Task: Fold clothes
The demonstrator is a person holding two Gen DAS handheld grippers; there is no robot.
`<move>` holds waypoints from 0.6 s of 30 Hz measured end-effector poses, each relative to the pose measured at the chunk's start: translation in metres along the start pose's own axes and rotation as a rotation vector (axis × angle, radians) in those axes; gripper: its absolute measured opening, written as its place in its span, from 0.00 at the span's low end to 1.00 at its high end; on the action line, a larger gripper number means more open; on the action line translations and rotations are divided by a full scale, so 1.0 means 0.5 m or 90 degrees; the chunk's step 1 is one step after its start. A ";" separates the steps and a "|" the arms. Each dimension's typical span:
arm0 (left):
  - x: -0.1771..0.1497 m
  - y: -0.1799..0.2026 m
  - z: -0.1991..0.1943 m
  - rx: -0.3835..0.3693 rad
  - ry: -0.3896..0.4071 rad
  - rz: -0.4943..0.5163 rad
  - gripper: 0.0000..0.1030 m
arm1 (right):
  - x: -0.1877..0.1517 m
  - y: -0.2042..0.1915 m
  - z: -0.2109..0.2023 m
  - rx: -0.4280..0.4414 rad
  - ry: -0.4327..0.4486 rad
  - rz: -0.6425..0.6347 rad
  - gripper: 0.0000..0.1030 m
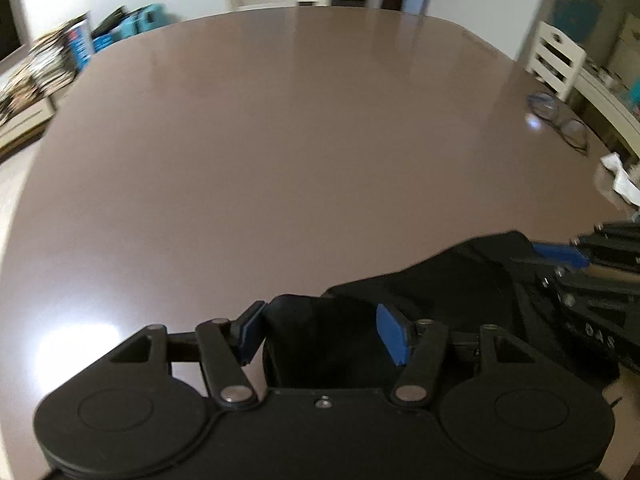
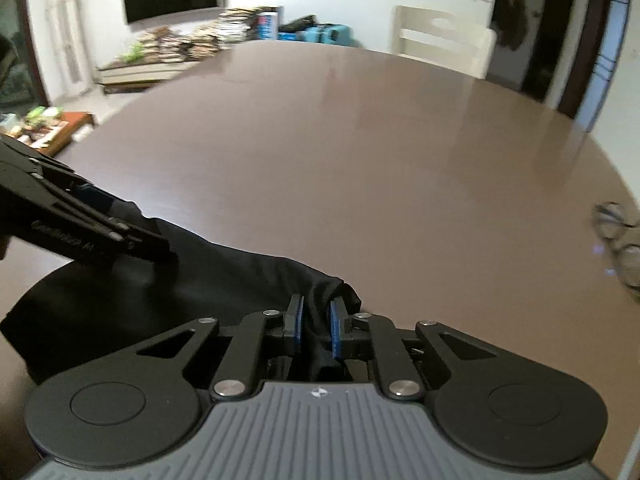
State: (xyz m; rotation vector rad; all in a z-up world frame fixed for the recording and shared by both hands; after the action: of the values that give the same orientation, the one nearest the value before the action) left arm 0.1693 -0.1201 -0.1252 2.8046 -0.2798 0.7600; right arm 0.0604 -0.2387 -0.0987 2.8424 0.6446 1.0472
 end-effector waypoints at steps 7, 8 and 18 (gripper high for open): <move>0.038 0.016 -0.076 -0.026 0.063 -0.006 0.61 | -0.014 0.039 -0.083 -0.040 0.078 0.085 0.23; 0.038 0.017 -0.084 -0.053 0.057 -0.008 0.60 | -0.016 0.026 -0.103 -0.047 0.091 0.095 0.15; -0.116 0.067 -0.059 -0.109 -0.017 0.073 0.58 | -0.100 -0.082 -0.087 -0.013 -0.001 0.069 0.08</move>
State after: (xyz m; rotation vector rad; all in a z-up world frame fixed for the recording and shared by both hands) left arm 0.0983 -0.1372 -0.1249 2.6569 -0.4891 0.6879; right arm -0.0164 -0.2253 -0.1030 2.8900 0.4811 1.0588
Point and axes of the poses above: each gripper's, at about its wrist camera, not at the fingertips, and z roughly the way its jaws point, y to its right, x to its top, the point moved 2 cm from there along z, roughly the way its jaws point, and after that the axes turned 10 degrees about -z, right-handed, at the moved point
